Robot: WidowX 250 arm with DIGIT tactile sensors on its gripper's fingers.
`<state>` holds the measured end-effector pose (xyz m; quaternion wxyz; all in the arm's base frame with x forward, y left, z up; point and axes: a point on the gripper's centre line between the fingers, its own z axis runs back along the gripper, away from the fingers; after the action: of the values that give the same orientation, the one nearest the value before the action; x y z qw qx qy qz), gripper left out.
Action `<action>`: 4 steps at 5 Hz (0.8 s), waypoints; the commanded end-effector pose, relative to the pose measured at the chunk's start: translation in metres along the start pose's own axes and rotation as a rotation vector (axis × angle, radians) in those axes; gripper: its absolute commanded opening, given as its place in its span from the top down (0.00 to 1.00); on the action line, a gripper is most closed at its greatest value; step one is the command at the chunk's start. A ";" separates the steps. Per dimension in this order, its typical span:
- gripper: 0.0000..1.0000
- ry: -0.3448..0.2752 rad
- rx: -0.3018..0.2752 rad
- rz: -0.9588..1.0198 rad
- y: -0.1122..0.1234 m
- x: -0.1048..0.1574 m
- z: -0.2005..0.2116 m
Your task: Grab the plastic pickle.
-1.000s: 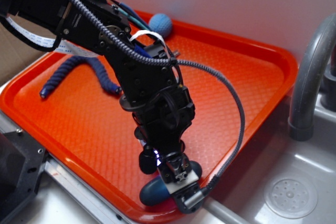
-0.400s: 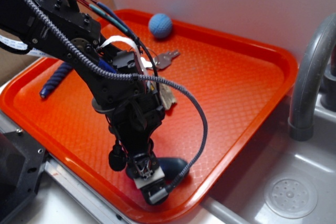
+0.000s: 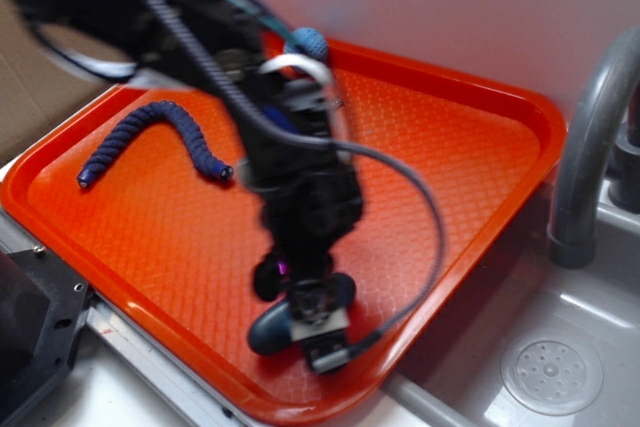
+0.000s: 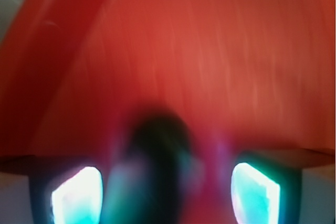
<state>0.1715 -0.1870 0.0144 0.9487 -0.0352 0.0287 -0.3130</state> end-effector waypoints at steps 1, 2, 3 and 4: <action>1.00 -0.004 0.065 -0.065 -0.013 -0.007 -0.007; 1.00 -0.010 0.074 -0.057 -0.013 -0.008 -0.007; 1.00 -0.046 0.112 -0.008 -0.011 -0.010 -0.003; 1.00 -0.203 0.082 0.215 0.014 -0.014 0.048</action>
<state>0.1705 -0.1580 0.0499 0.9760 -0.0140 -0.0577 -0.2094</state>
